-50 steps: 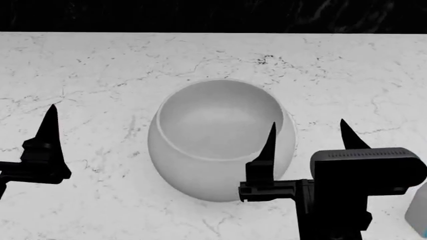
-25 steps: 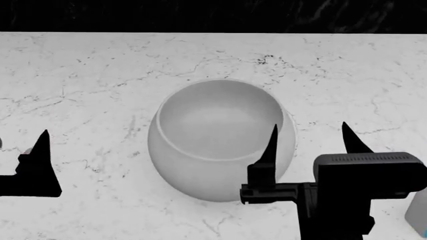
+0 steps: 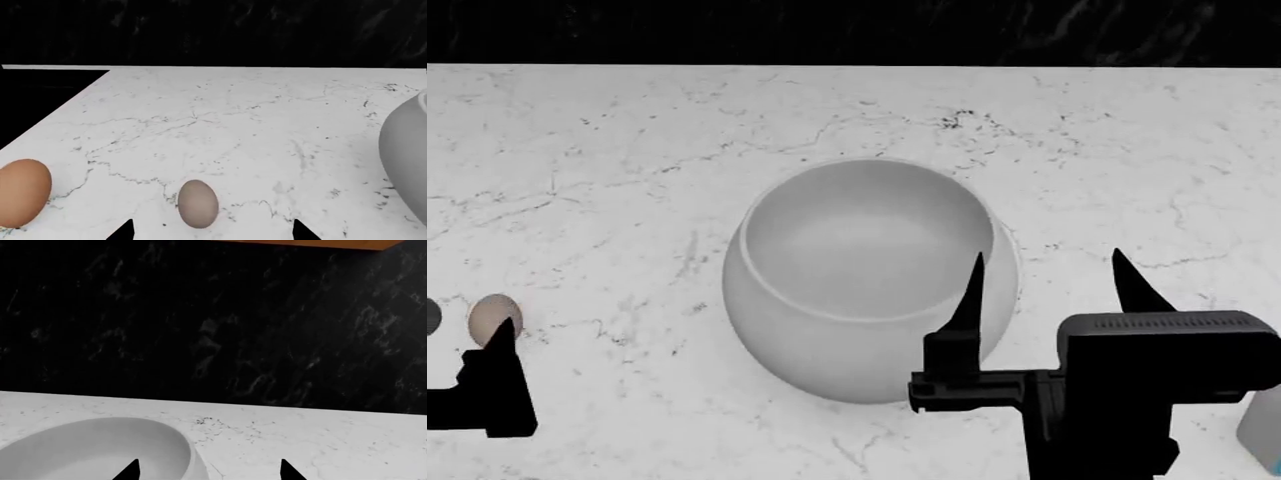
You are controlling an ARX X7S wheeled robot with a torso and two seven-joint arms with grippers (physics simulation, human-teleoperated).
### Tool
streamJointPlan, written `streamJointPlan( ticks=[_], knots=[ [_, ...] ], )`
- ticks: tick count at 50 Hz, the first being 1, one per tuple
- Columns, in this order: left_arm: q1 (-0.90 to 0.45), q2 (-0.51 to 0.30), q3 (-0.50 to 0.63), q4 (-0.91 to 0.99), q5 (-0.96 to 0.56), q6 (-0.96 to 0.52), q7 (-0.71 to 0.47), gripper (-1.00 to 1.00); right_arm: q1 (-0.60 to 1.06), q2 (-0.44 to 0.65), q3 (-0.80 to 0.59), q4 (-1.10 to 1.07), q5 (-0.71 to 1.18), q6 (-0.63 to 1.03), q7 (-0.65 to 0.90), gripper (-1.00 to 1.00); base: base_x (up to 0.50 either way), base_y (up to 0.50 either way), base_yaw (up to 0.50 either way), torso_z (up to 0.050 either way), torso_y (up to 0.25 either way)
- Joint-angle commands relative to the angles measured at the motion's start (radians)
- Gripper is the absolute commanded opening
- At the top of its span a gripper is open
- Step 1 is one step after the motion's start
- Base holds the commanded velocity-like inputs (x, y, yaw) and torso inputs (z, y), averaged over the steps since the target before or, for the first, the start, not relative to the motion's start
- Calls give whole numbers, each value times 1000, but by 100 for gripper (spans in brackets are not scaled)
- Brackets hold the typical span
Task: Place the eggs and milk next to the bowl.
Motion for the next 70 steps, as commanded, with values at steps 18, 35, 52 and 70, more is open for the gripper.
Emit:
streamJointPlan(
  ticks=[18,35,52,70],
  knots=[
    [-43,-28,136,-317,114,176,40,100,6,10,-13,3,4,6,13,100,0,0,0,0,0],
    [-128,-22,210,-481,165,245,61,100,5,15,-14,1,8,6,23,100,0,0,0,0,0],
    [-214,-6,289,-671,217,320,88,100,14,18,-19,27,11,-10,22,100,0,0,0,0,0],
    [-265,8,304,-868,251,420,102,100,24,22,-30,38,11,-4,31,100,0,0,0,0,0]
  ],
)
